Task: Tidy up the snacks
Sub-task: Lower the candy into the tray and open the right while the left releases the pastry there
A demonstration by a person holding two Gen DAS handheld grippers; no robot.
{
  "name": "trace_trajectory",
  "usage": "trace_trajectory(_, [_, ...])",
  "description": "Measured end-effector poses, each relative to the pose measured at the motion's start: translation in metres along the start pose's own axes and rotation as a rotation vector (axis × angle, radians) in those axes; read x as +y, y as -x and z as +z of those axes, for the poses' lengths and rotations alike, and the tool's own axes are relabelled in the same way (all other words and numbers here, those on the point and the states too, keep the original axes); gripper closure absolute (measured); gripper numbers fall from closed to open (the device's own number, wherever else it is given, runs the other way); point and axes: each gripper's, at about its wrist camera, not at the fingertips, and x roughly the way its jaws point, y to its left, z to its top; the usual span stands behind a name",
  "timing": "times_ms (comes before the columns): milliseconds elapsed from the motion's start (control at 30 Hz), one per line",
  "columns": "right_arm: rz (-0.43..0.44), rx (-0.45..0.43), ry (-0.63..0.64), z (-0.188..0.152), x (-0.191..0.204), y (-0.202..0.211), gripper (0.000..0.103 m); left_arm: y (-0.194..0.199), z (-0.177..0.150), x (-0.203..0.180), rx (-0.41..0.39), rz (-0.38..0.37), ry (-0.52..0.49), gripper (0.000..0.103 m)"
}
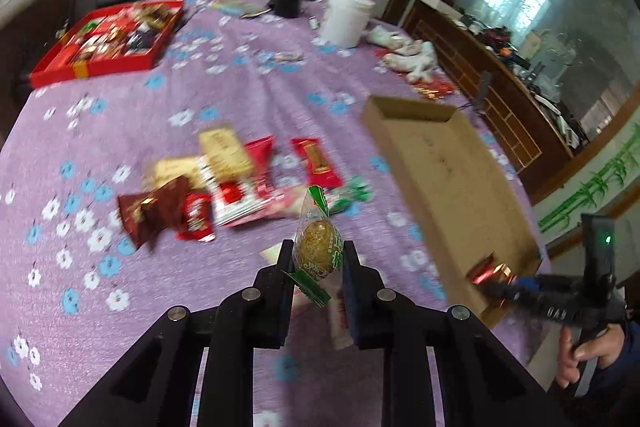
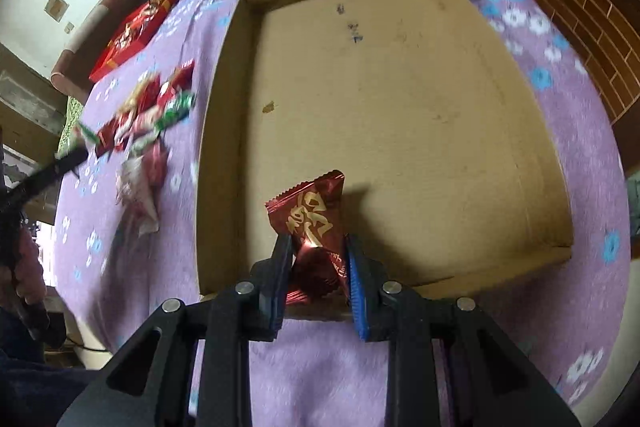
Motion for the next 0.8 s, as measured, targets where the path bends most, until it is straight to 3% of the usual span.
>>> trace_trajectory(100, [0.029,0.024,-0.014,-0.011,-0.003,0.008,0.078,0.000,0.002,-0.023,-0.001,-0.027,-0.045,0.081])
trace_trajectory(233, [0.054,-0.064,-0.027,-0.002,-0.009,0.038,0.078,-0.010,0.008,-0.058,0.010,-0.038,-0.114,0.081])
trace_trajectory(500, [0.019,-0.175,-0.036,0.068,-0.021,0.061,0.078,-0.048,0.044,-0.125,0.001,0.009,-0.223,0.082])
trace_trajectory(800, [0.007,-0.170,-0.062,0.140,-0.042,0.017,0.078,-0.141,0.075,-0.146,0.071,0.111,-0.183,0.082])
